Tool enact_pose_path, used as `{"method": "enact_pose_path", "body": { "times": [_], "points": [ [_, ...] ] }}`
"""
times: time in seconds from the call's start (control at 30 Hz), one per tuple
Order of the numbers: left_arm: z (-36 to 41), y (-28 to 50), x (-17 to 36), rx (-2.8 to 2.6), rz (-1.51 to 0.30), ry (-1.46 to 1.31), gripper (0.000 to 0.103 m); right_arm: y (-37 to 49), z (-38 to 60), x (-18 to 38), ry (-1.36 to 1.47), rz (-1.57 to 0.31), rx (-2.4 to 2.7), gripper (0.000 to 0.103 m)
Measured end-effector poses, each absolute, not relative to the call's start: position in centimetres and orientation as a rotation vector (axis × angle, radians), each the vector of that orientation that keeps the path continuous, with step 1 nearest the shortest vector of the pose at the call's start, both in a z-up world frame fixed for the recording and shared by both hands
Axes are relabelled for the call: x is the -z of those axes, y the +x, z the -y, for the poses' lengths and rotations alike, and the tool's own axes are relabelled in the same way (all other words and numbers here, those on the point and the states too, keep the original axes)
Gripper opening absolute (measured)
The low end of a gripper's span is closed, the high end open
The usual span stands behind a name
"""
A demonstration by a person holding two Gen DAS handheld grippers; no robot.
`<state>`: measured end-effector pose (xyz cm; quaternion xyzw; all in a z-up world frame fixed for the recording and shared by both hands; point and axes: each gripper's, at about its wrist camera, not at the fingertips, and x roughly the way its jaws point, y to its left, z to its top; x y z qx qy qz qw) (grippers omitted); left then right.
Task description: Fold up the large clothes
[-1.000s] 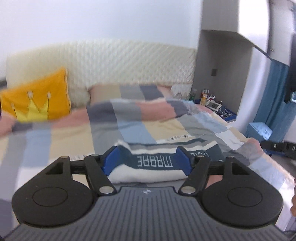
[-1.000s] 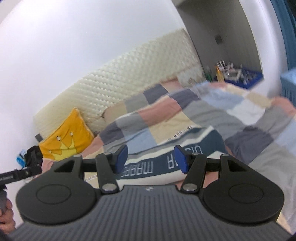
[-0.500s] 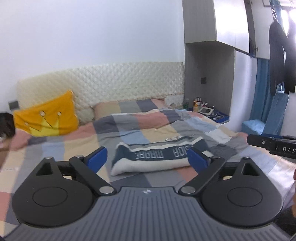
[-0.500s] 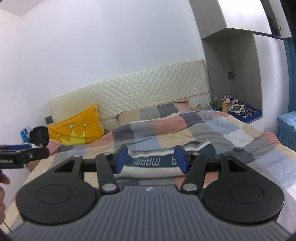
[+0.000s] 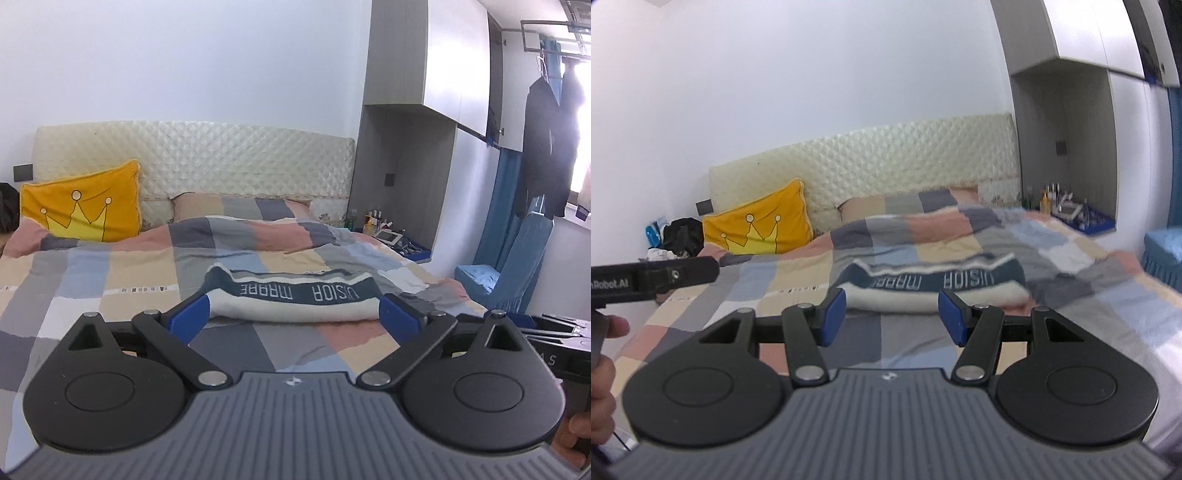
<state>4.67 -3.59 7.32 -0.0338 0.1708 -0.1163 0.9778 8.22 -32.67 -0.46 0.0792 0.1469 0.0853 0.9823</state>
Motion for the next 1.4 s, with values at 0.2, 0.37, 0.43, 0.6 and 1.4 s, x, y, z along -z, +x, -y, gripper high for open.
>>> {"method": "enact_pose_path", "body": {
  "times": [0.2,0.37,0.43,0.6,1.4],
  "points": [
    [3.0,5.9,-5.3,0.214,-0.356,-0.055,0.100,9.0,32.3,2.6,0.173,-0.330,-0.151,0.060],
    [2.9,8.1,-3.7,0.224,-0.381,-0.044,0.100,9.6,31.7,3.5,0.146,-0.333,-0.146,0.060],
    [3.1,8.9,-3.1,0.221,-0.395,-0.033,0.100,10.0,31.7,3.6,0.143,-0.340,-0.143,0.060],
    [3.2,10.1,-2.2,0.221,-0.410,-0.030,0.100,10.6,31.8,3.8,0.136,-0.355,-0.130,0.060],
    [2.0,10.3,-1.7,0.203,-0.418,-0.098,0.100,11.0,31.9,3.8,0.117,-0.375,-0.107,0.091]
  ]
}}
